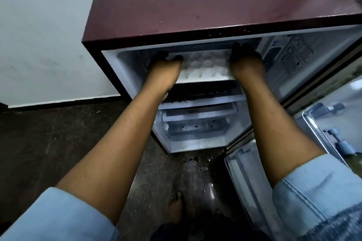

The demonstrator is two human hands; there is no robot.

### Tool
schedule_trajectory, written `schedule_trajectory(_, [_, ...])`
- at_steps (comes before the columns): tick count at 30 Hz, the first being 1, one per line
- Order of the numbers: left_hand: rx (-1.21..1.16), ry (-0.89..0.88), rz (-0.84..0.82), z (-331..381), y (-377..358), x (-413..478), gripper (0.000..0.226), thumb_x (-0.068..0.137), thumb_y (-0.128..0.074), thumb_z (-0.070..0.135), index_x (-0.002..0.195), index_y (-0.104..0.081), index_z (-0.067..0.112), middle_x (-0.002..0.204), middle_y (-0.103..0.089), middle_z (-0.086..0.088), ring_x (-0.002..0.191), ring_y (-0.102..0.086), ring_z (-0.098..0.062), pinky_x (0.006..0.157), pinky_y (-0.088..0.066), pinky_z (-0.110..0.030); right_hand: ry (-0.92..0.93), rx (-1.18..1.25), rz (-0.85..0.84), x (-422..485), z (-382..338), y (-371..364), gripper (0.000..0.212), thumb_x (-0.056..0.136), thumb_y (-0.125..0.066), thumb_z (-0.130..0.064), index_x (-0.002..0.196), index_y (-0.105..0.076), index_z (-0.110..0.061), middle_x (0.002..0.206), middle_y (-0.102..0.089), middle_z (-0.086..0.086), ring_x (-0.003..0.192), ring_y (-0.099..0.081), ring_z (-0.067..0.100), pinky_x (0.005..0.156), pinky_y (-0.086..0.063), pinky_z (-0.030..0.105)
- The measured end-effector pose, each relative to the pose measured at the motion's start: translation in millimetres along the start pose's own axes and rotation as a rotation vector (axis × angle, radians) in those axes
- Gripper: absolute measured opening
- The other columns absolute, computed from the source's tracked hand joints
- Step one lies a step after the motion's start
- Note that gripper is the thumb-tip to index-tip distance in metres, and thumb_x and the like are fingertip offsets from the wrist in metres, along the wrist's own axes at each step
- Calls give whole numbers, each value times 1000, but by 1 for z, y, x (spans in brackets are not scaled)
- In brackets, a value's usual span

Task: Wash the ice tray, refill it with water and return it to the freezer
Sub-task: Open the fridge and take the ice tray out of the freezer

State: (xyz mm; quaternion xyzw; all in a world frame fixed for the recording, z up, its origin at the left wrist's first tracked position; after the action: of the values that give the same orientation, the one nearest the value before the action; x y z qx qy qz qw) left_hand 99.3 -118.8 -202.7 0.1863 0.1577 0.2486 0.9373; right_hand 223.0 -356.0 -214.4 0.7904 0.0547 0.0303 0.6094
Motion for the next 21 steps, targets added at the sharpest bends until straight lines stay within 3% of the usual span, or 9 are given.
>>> schedule_trajectory(3, [-4,-16,8,3,11,-29,61,91,-63,45,146,-57,20,119,-73,-2,95,-68,-17,73,-47,-27,-120,205,15,-29,16,7,46,114,-30,-38,137,-53,-6,124,-61,24,113,-62,43,75,-35,36])
schedule_trajectory(5, [9,-14,26,2,18,-48,54,94,-61,43,142,-61,19,116,-71,5,102,-67,-18,81,-46,-26,-213,386,26,-51,26,10,58,110,-33,-54,126,-59,-5,115,-65,19,107,-63,38,77,-37,35])
schedule_trajectory(7, [17,3,38,3,27,-64,52,98,-61,39,145,-60,16,118,-67,7,106,-64,-18,88,-43,-24,-239,439,0,-72,25,14,63,108,-34,-59,128,-60,-5,124,-67,22,110,-63,40,81,-41,37])
schedule_trajectory(12, [15,4,14,9,44,-101,57,105,-58,36,157,-48,16,137,-57,8,107,-49,-6,92,-36,-21,-234,517,7,-117,25,35,55,107,-40,-56,125,-60,-7,127,-67,25,116,-62,45,82,-40,37])
schedule_trajectory(14, [-25,23,5,4,53,-113,57,105,-59,36,158,-46,17,146,-54,8,104,-52,-1,90,-37,-17,-244,552,24,-137,25,44,52,108,-41,-54,114,-59,-6,121,-68,22,111,-63,42,78,-38,36])
schedule_trajectory(16, [-92,53,1,-3,61,-124,57,104,-62,35,156,-48,18,149,-55,7,114,-58,-2,93,-41,-19,-268,592,20,-155,27,47,48,109,-39,-54,107,-56,-9,112,-67,15,102,-61,37,75,-36,35])
schedule_trajectory(17, [-127,69,6,-6,65,-130,56,103,-63,34,155,-50,17,147,-58,5,121,-60,-6,96,-44,-21,-283,613,16,-164,29,47,47,110,-38,-53,104,-55,-9,104,-65,11,96,-59,33,72,-34,36])
schedule_trajectory(20, [-234,128,17,-14,75,-140,53,104,-66,27,152,-50,14,125,-64,8,108,-63,-2,92,-51,-21,-303,651,36,-186,35,53,42,112,-36,-47,97,-52,-11,89,-57,4,84,-54,27,66,-30,37])
schedule_trajectory(21, [-277,153,19,-16,77,-143,57,101,-69,28,152,-49,14,127,-64,5,110,-65,-6,97,-53,-26,-308,659,48,-192,40,54,40,112,-37,-45,94,-51,-12,86,-56,3,81,-52,26,66,-30,38])
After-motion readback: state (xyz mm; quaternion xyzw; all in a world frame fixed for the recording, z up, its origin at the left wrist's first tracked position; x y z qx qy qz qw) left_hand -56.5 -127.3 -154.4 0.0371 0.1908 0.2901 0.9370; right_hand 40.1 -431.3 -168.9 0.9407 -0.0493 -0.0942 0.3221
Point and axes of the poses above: each hand's wrist, its own x-axis towards the middle knuckle, its own y-axis out of the back of the hand, z = x × y, the point moved 10 cm from there along x, towards the middle knuckle
